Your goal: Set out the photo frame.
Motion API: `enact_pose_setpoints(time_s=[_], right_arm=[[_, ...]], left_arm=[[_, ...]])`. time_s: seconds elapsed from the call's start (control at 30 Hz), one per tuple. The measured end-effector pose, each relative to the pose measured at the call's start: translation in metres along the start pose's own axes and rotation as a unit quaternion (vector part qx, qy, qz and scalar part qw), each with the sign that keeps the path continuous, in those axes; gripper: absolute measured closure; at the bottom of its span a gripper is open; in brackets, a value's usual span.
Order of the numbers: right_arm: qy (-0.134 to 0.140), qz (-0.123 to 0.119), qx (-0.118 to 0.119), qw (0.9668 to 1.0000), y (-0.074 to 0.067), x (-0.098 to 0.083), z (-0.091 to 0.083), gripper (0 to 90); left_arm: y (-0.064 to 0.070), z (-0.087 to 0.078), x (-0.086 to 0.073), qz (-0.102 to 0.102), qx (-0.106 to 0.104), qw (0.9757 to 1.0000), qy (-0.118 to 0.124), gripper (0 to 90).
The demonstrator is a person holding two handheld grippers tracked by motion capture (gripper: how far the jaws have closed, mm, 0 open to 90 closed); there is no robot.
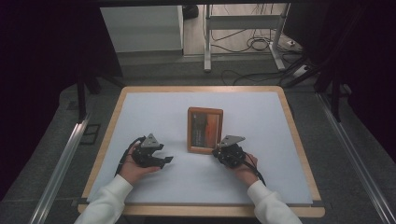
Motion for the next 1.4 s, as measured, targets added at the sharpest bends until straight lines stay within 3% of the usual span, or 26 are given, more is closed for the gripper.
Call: enact_pose_setpoints(time_s=[0.7, 0.83, 1.23, 1.4], right_arm=[[0.004, 0.002, -0.008, 1.0, 0.006, -0.002, -0.003, 89.5], [0.021, 0.001, 0.003, 0.9998, 0.005, 0.001, -0.008, 89.5], [0.039, 0.008, 0.002, 0.9992, 0.011, 0.002, -0.023, 88.4], [0.045, 0.008, 0.003, 0.9989, 0.01, -0.002, -0.034, 80.3]], left_arm=[[0.002, -0.001, 0.001, 0.001, -0.007, 1.0, 0.005, 32.5], [0.003, -0.002, 0.0, 0.002, -0.008, 1.0, 0.006, 32.5], [0.001, -0.006, 0.001, -0.001, -0.007, 0.9999, 0.013, 32.2], [0.003, -0.009, -0.001, 0.002, 0.0, 0.9999, 0.015, 32.1]])
Point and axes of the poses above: each handheld gripper's, and its own axes: z roughly forward along the jaws, x roughly out of its top, y roughly to its right, the point moved 3 cm from there along z, roughly forward along the jaws, and after that the axes turned 7 degrees about x, right-handed, at the moved point
